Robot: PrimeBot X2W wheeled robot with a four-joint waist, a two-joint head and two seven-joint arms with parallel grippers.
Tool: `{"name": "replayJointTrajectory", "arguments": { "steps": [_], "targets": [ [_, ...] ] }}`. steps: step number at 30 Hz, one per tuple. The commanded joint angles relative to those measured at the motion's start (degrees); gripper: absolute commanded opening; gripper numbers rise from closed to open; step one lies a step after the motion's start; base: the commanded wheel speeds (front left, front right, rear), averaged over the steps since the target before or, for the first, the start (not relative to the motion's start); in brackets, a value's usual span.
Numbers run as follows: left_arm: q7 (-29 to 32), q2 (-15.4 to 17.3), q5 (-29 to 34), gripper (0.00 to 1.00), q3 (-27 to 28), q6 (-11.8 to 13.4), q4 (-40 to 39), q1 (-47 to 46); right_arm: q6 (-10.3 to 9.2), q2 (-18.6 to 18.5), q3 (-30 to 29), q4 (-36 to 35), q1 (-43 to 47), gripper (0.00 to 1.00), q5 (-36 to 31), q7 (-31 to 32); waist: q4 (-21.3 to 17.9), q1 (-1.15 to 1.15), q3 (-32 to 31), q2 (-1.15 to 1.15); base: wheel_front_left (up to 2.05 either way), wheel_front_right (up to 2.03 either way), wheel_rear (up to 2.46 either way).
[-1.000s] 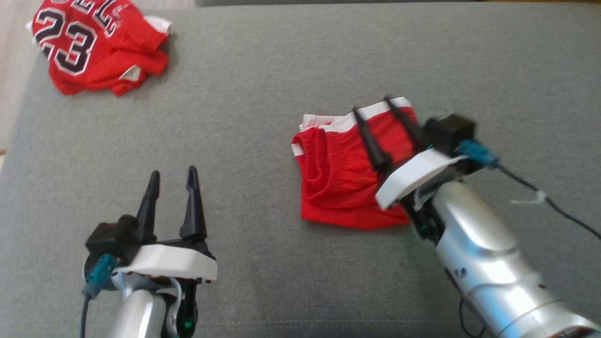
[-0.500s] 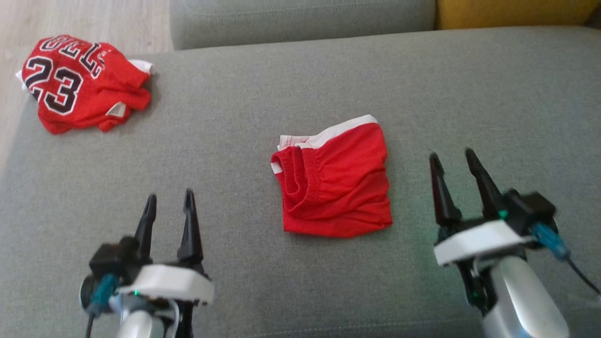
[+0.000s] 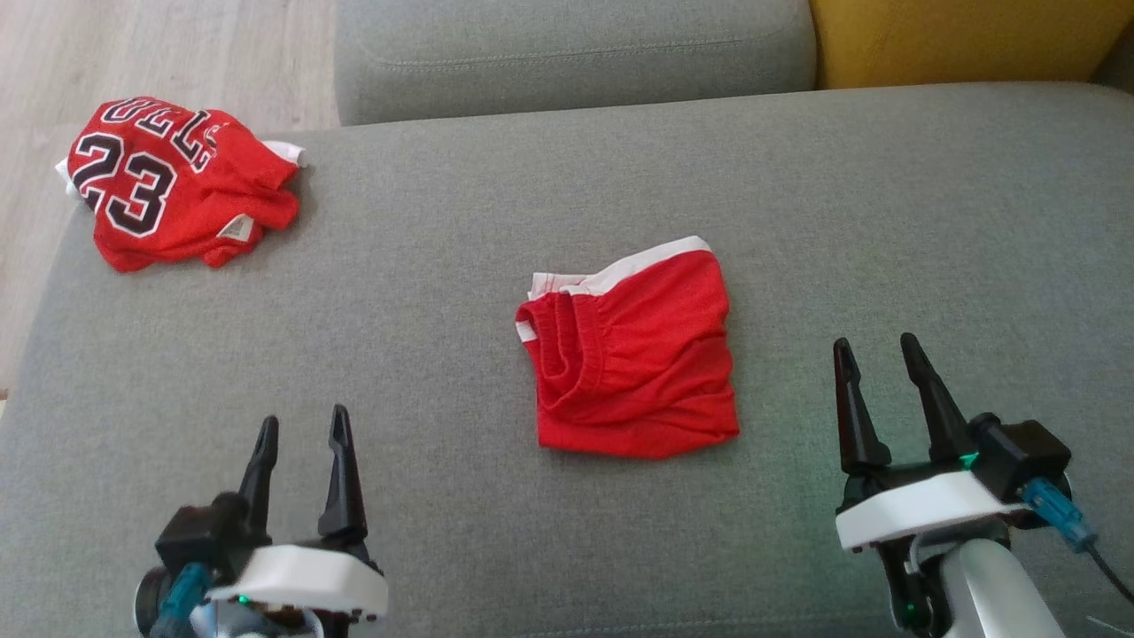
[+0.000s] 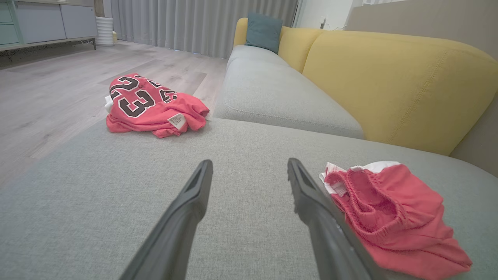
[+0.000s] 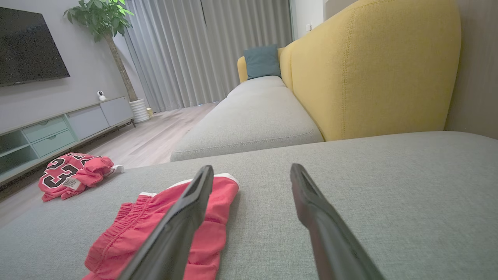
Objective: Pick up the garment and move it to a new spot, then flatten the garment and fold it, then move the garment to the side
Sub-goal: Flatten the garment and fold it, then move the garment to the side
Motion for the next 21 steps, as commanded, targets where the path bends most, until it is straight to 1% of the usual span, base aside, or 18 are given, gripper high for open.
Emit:
{"name": "replayJointTrajectory", "arguments": {
  "steps": [1,8,17,19,21],
  "targets": [
    [-0.7,-0.25,0.7,1.0,1.74,-0.24,-2.05,-0.87,-0.05,0.0,1.14,-1.67,-1.11,1.0,-0.54,-0.61,0.04,0.0,-0.18,0.0,0.0,0.0,0.0],
    [-0.7,-0.29,0.63,1.0,1.55,-0.44,-1.66,-0.38,-0.05,0.01,1.09,-0.73,-0.97,1.0,-0.76,-0.61,0.09,0.0,-0.55,0.0,0.0,0.0,0.0],
    [-0.7,-0.3,0.19,1.0,0.87,-0.09,-1.39,-0.35,-0.05,0.01,1.17,0.05,-1.26,1.0,-0.92,-0.61,0.3,0.0,-0.63,0.0,0.0,0.0,0.0],
    [-0.7,-0.3,0.06,1.0,0.67,0.07,-1.41,-0.47,-0.05,0.01,1.06,0.45,-1.57,1.0,0.31,-0.25,0.41,0.0,-0.46,0.0,0.0,0.0,0.0],
    [-0.7,-0.3,-0.01,1.0,0.52,0.18,-1.45,-0.71,-0.05,0.01,1.12,0.8,-2.51,1.0,2.88,1.12,0.52,0.0,-0.13,0.0,0.0,0.0,0.0]
  ]
}}
